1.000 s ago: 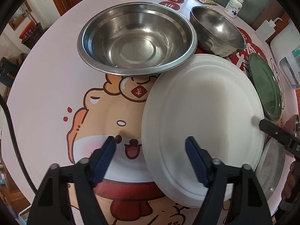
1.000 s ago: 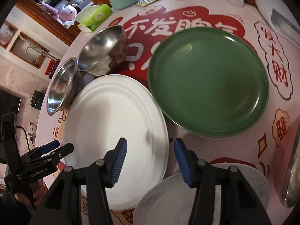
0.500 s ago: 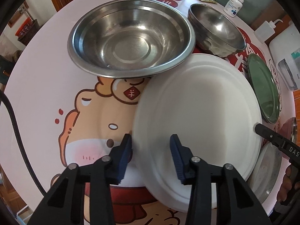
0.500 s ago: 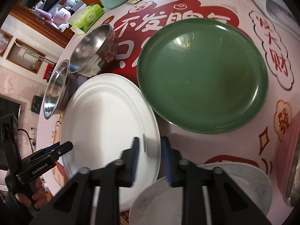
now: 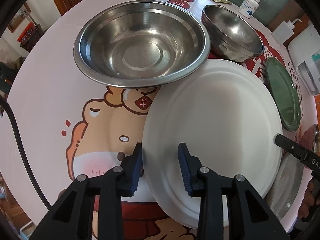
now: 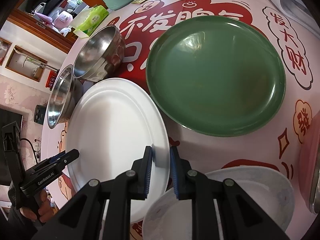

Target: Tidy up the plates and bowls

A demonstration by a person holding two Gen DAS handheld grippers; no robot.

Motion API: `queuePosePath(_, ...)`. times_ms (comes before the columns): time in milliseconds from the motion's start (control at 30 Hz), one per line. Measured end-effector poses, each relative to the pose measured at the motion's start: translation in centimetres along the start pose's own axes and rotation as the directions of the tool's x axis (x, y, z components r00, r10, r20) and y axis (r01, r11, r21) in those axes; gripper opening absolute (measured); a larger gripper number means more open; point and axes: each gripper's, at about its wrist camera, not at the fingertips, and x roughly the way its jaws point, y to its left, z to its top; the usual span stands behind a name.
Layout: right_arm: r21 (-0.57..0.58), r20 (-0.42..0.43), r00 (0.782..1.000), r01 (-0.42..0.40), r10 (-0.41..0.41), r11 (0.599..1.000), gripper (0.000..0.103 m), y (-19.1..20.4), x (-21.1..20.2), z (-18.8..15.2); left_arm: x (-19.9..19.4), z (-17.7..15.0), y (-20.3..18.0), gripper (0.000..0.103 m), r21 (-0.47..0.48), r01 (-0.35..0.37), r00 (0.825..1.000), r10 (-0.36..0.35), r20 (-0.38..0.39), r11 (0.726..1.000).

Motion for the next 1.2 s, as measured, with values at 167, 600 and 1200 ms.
queuePosePath(167,0.0,-0.003,1.0,-0.01,0.01,1.0,0.017,0.5,-0.5,-0.6,-0.4,0.0,0.7,0.03,-0.003,-0.011,1.0,0.011,-0.002,1.0)
queuePosePath(600,-0.005,0.006,1.0,-0.005,0.005,1.0,0.017,2.2,-2.9,-3.7,-3.7,-1.9,2.4,0.03,0.004,-0.019,1.0,0.019,0.024,1.0)
queuePosePath(1200,0.038,0.102,0.994,0.042,-0.046,0.998,0.017,3.3,-8.6,-10.9,-10.1,-6.5,1.5,0.03,0.111,0.058,0.994,-0.068,0.084,0.992)
